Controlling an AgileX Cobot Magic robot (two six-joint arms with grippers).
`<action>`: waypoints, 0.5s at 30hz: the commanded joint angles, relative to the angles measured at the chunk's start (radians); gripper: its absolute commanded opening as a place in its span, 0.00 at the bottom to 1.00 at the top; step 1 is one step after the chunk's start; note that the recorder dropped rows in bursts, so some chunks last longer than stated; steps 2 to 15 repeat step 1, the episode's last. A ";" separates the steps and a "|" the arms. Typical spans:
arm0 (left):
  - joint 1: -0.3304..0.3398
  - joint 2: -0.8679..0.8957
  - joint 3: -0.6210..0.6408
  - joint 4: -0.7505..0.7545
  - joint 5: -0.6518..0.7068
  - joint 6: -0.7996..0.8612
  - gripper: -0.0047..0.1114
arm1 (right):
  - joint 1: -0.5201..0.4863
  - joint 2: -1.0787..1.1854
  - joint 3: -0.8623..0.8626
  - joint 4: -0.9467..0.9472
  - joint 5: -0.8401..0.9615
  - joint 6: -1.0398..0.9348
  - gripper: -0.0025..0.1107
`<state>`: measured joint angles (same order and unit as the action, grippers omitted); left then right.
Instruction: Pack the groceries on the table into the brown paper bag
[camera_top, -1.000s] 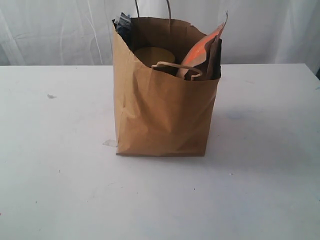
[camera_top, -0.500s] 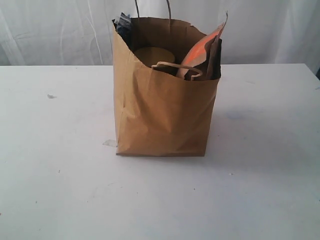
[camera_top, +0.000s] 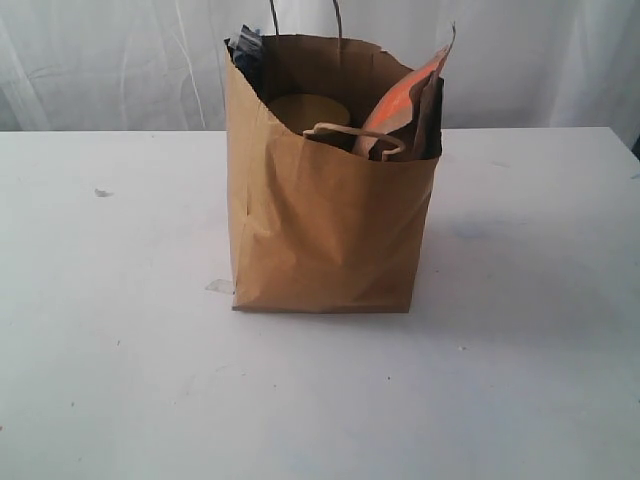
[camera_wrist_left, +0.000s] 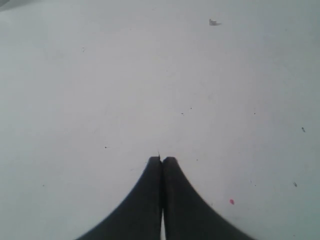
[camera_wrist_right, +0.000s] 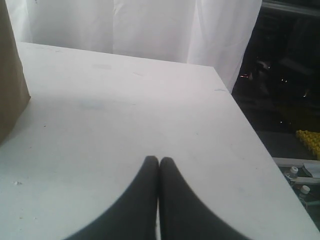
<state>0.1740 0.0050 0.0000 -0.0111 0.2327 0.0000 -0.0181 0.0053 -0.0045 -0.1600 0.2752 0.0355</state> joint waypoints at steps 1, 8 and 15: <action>-0.007 -0.005 0.000 -0.017 -0.004 0.000 0.04 | -0.008 -0.005 0.005 -0.003 -0.008 -0.006 0.02; -0.007 -0.005 0.000 -0.017 -0.004 0.000 0.04 | -0.008 -0.005 0.005 -0.003 -0.008 -0.006 0.02; -0.007 -0.005 0.000 -0.017 -0.004 0.000 0.04 | -0.008 -0.005 0.005 -0.003 -0.008 -0.006 0.02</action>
